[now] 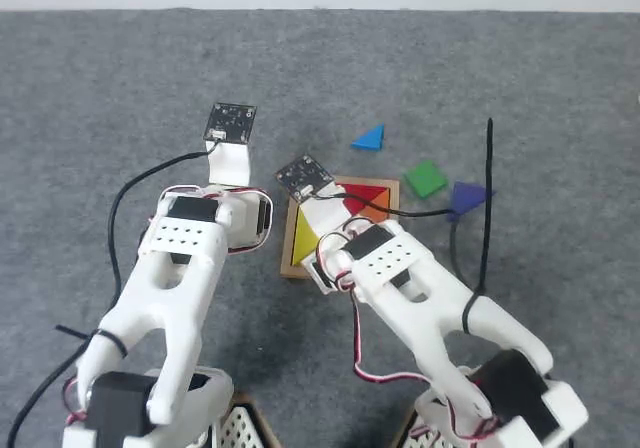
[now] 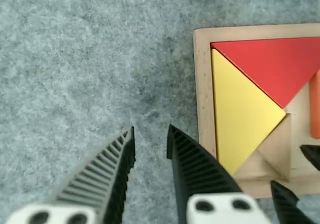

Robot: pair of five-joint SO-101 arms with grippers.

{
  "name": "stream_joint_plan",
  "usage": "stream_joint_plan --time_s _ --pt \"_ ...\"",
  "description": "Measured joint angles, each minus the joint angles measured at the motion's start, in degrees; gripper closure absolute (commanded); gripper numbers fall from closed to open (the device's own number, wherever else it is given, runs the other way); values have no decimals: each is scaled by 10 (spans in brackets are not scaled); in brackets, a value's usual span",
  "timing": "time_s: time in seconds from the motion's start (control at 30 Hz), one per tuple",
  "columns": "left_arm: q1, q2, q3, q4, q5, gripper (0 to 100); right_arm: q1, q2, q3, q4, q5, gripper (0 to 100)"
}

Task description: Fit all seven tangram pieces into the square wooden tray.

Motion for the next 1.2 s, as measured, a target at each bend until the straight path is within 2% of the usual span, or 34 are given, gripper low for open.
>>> stream_joint_plan --time_s 0.23,0.7,0.97,1.2 --pt "0 0 0 0 0 892 22 82 -47 -11 0 826" --pt "0 0 0 0 0 892 113 88 -96 -5 1 826" --pt "0 0 0 0 0 892 106 88 -115 15 -4 827" --pt "0 0 0 0 0 892 39 6 -59 25 -6 826"
